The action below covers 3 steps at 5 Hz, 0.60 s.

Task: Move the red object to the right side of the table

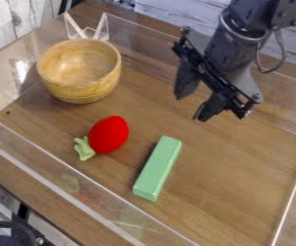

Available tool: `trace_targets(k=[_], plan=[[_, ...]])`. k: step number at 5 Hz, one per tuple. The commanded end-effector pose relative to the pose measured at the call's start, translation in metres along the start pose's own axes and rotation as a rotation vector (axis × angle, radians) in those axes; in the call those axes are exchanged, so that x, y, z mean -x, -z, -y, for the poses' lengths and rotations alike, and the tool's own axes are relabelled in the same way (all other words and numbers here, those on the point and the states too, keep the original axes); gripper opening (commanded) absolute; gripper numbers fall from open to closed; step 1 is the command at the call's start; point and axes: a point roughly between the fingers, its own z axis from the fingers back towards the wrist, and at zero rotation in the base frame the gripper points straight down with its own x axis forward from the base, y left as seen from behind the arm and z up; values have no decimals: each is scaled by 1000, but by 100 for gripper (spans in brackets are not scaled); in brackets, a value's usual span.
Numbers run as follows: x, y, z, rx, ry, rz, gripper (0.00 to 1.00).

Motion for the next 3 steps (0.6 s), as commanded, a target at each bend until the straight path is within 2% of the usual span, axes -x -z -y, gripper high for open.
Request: trace_targets(k=[1, 2, 3], plan=[[12, -13, -22, -18, 4, 80, 100], [33, -2, -42, -27, 27, 103, 100], [34, -5, -46, -9, 37, 113, 100]])
